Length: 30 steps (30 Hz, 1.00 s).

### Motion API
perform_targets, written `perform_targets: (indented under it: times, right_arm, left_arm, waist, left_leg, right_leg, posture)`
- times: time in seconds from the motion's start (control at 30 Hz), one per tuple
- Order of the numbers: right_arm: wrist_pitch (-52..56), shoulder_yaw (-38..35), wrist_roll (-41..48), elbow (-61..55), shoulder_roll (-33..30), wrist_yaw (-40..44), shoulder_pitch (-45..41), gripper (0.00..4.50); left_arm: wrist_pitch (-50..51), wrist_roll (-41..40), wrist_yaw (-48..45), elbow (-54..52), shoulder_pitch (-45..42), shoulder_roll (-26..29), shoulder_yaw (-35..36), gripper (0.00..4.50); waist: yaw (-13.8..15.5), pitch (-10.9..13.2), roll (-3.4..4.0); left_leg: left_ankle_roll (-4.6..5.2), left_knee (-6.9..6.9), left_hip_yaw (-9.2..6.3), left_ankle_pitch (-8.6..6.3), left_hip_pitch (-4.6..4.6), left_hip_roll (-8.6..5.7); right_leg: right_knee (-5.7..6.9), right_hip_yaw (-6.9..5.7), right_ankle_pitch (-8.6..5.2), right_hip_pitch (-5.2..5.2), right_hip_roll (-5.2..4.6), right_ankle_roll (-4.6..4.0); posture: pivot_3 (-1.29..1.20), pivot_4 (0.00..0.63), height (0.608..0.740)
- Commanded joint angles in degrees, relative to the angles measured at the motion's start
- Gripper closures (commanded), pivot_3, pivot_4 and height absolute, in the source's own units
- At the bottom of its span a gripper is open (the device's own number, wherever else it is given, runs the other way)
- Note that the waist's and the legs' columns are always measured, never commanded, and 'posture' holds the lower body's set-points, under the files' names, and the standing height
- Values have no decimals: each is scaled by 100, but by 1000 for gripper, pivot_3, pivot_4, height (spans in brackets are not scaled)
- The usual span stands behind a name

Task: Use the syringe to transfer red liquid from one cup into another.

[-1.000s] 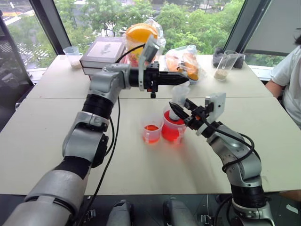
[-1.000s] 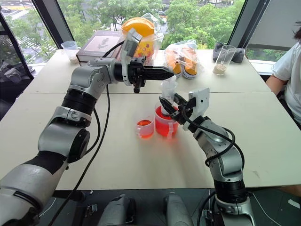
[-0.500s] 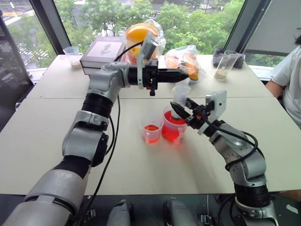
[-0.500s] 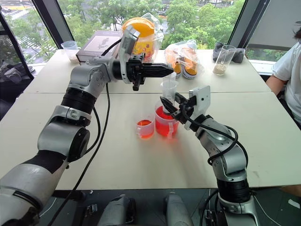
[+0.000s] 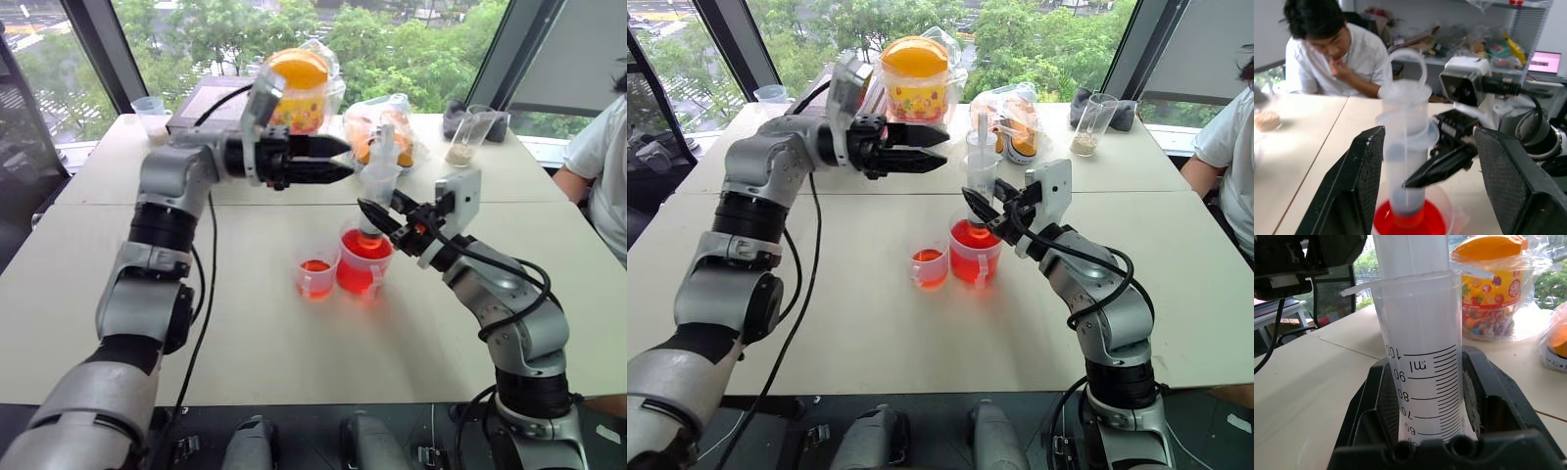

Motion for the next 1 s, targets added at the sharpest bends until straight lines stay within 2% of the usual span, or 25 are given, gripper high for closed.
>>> perform_targets:
  times: [0.03,0.2,0.37,0.63,0.7,1.0]
  right_arm:
    - [191,-200,392,-484,-115,33,-447,3102]
    - [610,-376,1043,-495,-162,63,-1228,3102]
    - [799,-143,1617,-127,206,265,-1823,3102]
    - [2,617,926,318,442,610,-1010,3102]
    - [-298,761,577,494,442,581,-817,3102]
    - [-582,907,244,526,481,677,-532,3102]
  left_arm:
    - [137,-136,103,-347,21,355,317,1542]
    - [300,-206,258,-431,118,697,536,1542]
    - [502,-306,408,-777,350,940,664,1542]
    - [958,-697,685,-1467,602,1060,828,1542]
    - [1252,-1008,788,-1563,532,1016,1019,1542]
    - [1188,-1151,1050,-1355,196,717,969,1542]
  waist:
    - [2,0,0]
    - [20,0,0]
    - [28,0,0]
    - [31,0,0]
    - [24,0,0]
    - [22,0,0]
  left_leg:
    - [0,0,-1,0,0,1]
    - [0,0,-1,0,0,3]
    - [0,0,1,0,0,2]
    - [0,1,2,0,-4,1]
    - [0,2,2,0,-4,1]
    - [-1,2,0,0,-1,1]
  right_leg:
    - [1,-1,0,0,1,0]
    - [2,-4,0,0,0,0]
    - [0,-6,0,2,-3,0]
    - [-2,-6,0,2,-7,0]
    - [-1,-6,0,2,-7,1]
    - [2,-6,0,2,-3,1]
  posture:
    - [0,150,740]
    - [0,150,740]
    - [0,150,740]
    - [0,150,740]
    - [0,150,740]
    - [0,150,740]
